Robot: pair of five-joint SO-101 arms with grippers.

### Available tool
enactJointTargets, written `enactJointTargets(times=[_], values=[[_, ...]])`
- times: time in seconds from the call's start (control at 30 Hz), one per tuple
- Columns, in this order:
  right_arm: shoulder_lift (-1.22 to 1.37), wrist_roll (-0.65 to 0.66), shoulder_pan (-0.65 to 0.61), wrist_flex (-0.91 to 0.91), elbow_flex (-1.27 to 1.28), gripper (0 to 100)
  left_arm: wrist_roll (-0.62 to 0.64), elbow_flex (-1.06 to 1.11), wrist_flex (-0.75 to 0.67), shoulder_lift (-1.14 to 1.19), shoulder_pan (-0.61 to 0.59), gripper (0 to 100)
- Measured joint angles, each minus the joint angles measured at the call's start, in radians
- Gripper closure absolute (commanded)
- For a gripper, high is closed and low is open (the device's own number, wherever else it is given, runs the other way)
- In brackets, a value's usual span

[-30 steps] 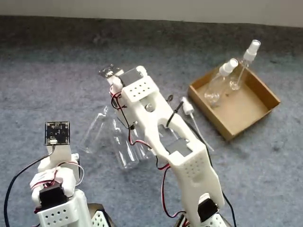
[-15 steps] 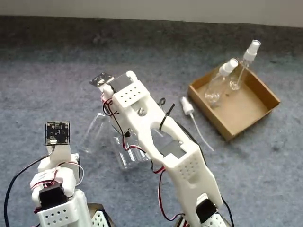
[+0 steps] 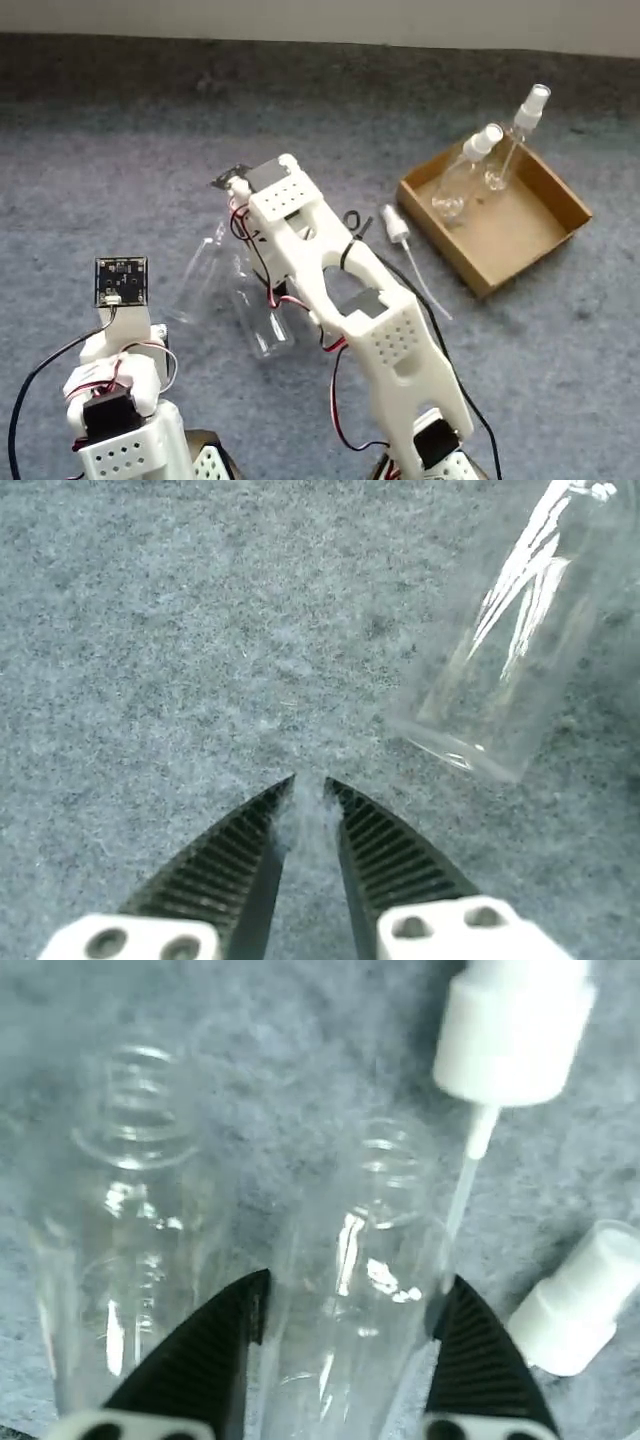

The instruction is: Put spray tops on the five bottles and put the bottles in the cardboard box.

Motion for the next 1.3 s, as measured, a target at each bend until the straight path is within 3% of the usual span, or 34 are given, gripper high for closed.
enactJointTargets(times=[0.2, 0.6, 1.17, 1.3], values=[[-0.048, 0.000, 0.035, 0.020, 0.000, 89.2, 0.000, 0.000, 0.000, 0.000, 0.000, 99], [-0.460, 0.000, 0.107, 0.023, 0.060, 89.2, 0.000, 0.018, 0.000, 0.000, 0.005, 99], [-1.270, 0.000, 0.130, 0.023, 0.614, 89.2, -0.002, 0.018, 0.000, 0.000, 0.005, 99], [-1.452, 0.000, 0.133, -0.051, 0.807, 89.2, -0.002, 0.018, 0.000, 0.000, 0.005, 99]])
